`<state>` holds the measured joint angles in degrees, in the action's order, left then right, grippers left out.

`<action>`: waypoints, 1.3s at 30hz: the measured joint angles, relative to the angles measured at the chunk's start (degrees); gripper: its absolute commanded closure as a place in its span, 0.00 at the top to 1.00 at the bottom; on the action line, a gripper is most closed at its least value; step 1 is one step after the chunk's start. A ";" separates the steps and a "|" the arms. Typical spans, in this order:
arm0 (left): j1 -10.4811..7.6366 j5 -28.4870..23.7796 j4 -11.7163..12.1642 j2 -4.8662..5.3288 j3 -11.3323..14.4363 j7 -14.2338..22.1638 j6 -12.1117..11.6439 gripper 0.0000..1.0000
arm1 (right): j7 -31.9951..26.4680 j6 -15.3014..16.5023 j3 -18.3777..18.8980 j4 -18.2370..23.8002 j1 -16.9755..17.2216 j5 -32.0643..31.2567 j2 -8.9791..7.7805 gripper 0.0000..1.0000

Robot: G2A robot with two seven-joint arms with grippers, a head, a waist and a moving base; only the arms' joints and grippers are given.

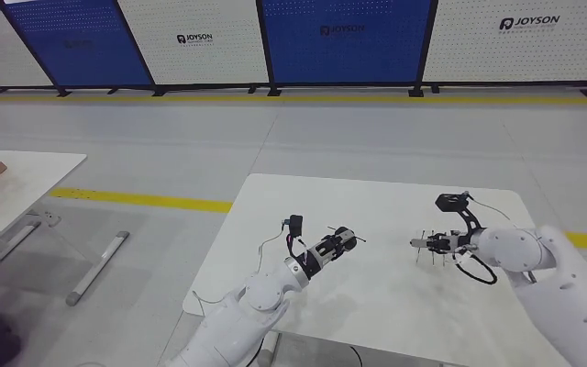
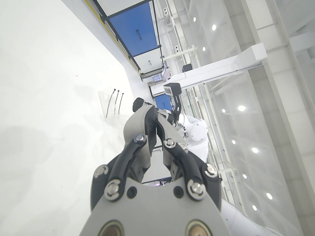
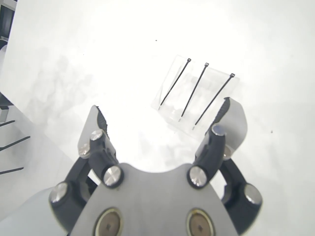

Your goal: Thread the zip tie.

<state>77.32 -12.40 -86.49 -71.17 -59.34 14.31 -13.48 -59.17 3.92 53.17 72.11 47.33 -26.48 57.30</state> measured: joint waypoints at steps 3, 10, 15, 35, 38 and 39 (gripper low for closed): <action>0.00 0.00 0.00 0.00 0.00 0.00 0.00 0.00 | -0.05 1.32 -1.30 -3.26 -1.50 1.34 0.81 1.00; 0.00 0.00 0.00 0.00 0.00 0.00 0.00 0.00 | -0.10 3.18 -3.46 -9.11 -4.69 3.30 2.31 1.00; 0.00 0.00 0.00 0.00 0.00 0.00 0.00 0.00 | -0.10 3.14 -3.42 -9.00 -4.62 3.26 2.28 1.00; 0.00 0.00 0.00 0.00 0.00 0.00 0.00 0.00 | -3.15 -1.06 -4.33 -16.23 -8.65 7.25 4.32 0.38; 0.00 0.00 0.00 0.00 0.00 0.00 0.00 0.00 | -3.71 -2.57 -5.08 -17.75 -9.69 7.51 4.95 0.34; 0.00 0.00 0.00 0.00 0.00 0.00 0.00 0.00 | -3.72 -2.86 -5.24 -18.24 -9.97 7.55 5.11 0.35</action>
<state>77.32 -12.40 -86.49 -71.17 -59.34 14.31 -13.48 -62.89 1.06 47.93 53.87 37.36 -18.93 62.40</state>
